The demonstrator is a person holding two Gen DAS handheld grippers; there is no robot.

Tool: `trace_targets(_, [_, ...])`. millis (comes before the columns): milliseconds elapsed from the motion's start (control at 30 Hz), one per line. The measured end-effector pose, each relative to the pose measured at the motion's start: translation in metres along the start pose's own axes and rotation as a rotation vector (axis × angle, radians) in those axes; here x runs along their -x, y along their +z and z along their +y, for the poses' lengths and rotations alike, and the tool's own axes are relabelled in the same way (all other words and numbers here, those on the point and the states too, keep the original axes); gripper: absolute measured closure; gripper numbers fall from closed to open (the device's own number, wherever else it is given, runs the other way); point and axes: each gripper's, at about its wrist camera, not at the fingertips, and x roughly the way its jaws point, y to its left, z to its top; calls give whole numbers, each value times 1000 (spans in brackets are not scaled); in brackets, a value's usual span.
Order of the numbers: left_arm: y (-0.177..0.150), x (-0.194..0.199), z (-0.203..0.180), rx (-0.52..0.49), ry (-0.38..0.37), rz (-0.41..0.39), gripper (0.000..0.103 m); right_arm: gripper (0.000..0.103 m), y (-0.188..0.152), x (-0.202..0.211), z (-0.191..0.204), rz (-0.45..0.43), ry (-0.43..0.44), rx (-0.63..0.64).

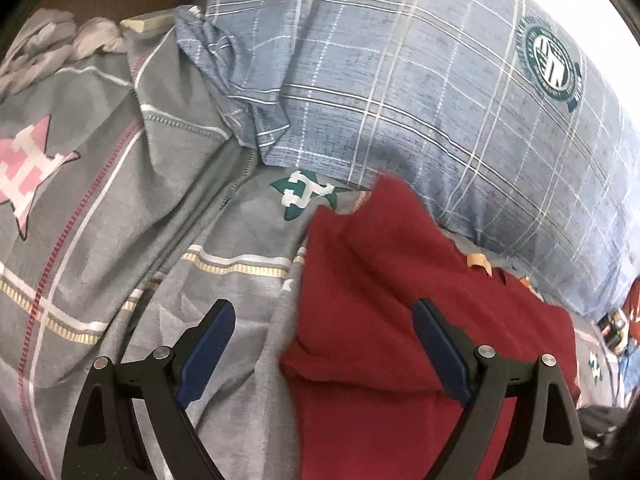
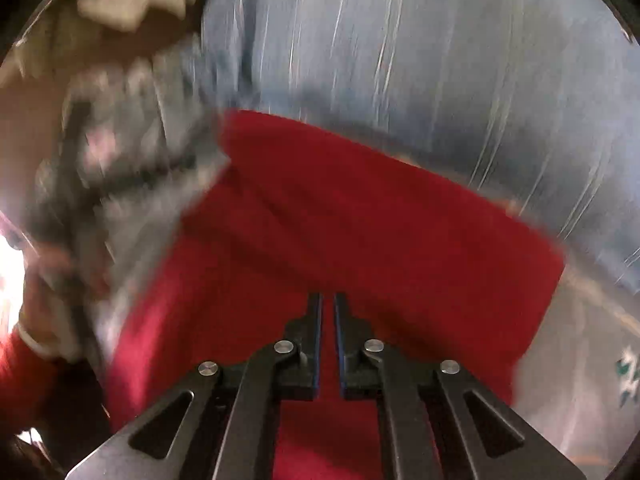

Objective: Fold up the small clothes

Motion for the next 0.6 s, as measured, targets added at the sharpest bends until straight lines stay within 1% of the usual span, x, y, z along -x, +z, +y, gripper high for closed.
trace_targets(33, [0,-1,-2,-13,3,2,13,91,-6,-10,-2,36,-4,-7])
trace_targets(67, [0,-2,-3,-23,4,4,13,84,-10,-15,-6,68,-1,-27])
trace_targets(100, [1,-3,-5,-29,5,5,13,76,-13,-15,-13,74,7,-61])
trace_targets(133, [1,-4,-5,-31,6,4,13,72,-15,-6,-25,47,15,-108])
trace_targets(200, [2,-5,-4,-30,13,3,13,63,-16,13,-41,-13,20,-157])
trace_targets(267, [3,-7,-3,-26,24,5,13,57,-13,32,-55,-78,19,-197])
trace_targets(333, [4,-7,1,-11,49,3,13,57,-8,40,-59,-121,9,-193])
trace_targets(400, [5,-7,6,-5,82,0,13,57,12,39,-47,-149,22,-167])
trace_targets(500, [9,-8,15,8,146,1,13,58,49,16,-15,-202,97,-113])
trace_targets(533, [10,-10,19,16,163,3,13,58,64,-1,-2,-197,118,-93])
trace_targets(600, [13,-13,24,35,181,14,13,60,81,-28,17,-176,138,-59])
